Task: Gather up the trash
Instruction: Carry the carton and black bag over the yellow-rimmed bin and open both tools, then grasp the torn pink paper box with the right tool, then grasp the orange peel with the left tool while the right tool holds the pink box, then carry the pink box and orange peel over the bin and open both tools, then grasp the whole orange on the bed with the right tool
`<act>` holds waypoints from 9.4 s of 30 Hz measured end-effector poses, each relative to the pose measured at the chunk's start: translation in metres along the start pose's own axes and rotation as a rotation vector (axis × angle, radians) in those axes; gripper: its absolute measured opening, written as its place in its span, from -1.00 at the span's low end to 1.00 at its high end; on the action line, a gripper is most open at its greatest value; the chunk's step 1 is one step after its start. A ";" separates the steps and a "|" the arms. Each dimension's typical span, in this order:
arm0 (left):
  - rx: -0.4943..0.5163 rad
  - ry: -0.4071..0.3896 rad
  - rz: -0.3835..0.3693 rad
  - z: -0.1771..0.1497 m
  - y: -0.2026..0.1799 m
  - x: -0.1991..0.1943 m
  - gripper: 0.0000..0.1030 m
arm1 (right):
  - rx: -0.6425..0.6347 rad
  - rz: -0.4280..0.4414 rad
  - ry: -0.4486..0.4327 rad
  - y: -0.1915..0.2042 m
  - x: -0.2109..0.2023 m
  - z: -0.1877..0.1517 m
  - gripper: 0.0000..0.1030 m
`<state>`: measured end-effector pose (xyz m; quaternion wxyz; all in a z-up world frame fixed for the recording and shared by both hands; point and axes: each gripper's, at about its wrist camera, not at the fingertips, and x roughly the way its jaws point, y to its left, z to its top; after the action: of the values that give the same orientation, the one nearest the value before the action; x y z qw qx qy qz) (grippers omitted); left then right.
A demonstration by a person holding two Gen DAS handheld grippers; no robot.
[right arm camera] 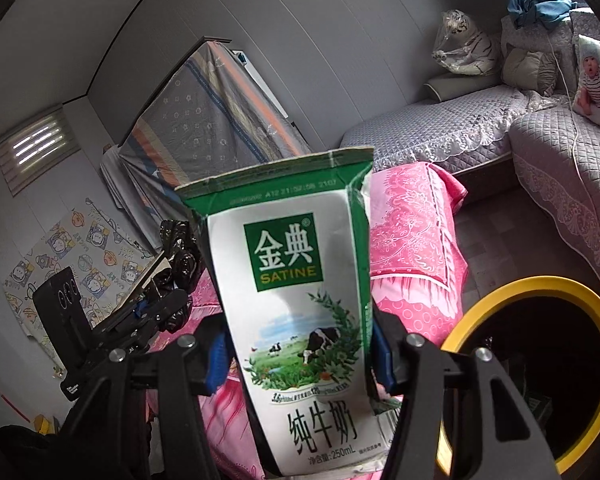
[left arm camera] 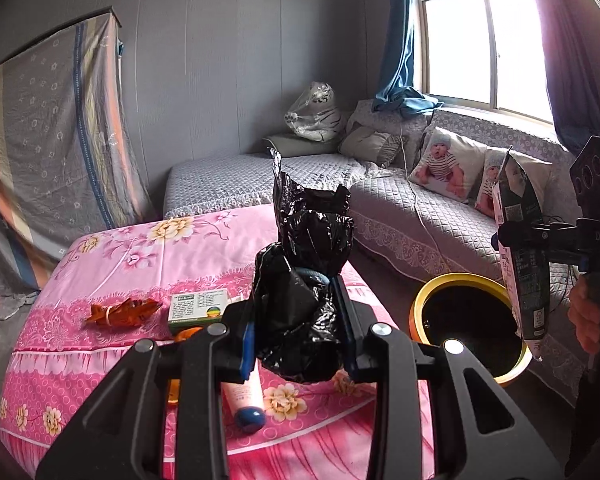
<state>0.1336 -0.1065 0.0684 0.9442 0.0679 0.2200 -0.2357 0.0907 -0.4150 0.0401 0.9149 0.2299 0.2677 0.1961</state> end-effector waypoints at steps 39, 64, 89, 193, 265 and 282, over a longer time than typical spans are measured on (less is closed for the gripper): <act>0.208 0.104 -0.208 0.011 -0.170 0.119 -0.39 | 0.313 -0.311 -0.070 -0.167 -0.043 -0.051 0.02; 0.138 0.249 -0.234 -0.010 -0.180 0.184 0.40 | 0.406 -0.449 -0.043 -0.187 -0.040 -0.059 0.12; -0.031 0.162 -0.217 0.009 -0.122 0.147 0.83 | 0.431 -0.453 -0.091 -0.176 -0.059 -0.051 0.50; -0.205 0.169 0.166 -0.090 0.159 -0.009 -0.18 | -0.230 0.019 0.424 0.060 0.144 -0.081 0.11; 0.036 0.296 -0.356 -0.005 -0.161 0.179 0.79 | 0.428 -0.555 -0.079 -0.199 -0.061 -0.071 0.43; -0.112 0.165 -0.019 -0.018 0.034 0.103 0.83 | 0.028 -0.291 0.101 -0.057 0.044 -0.047 0.44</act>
<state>0.2241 -0.1151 0.0073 0.9228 0.0320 0.3106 -0.2258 0.1109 -0.4257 -0.0432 0.9158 0.1912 0.3463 0.0691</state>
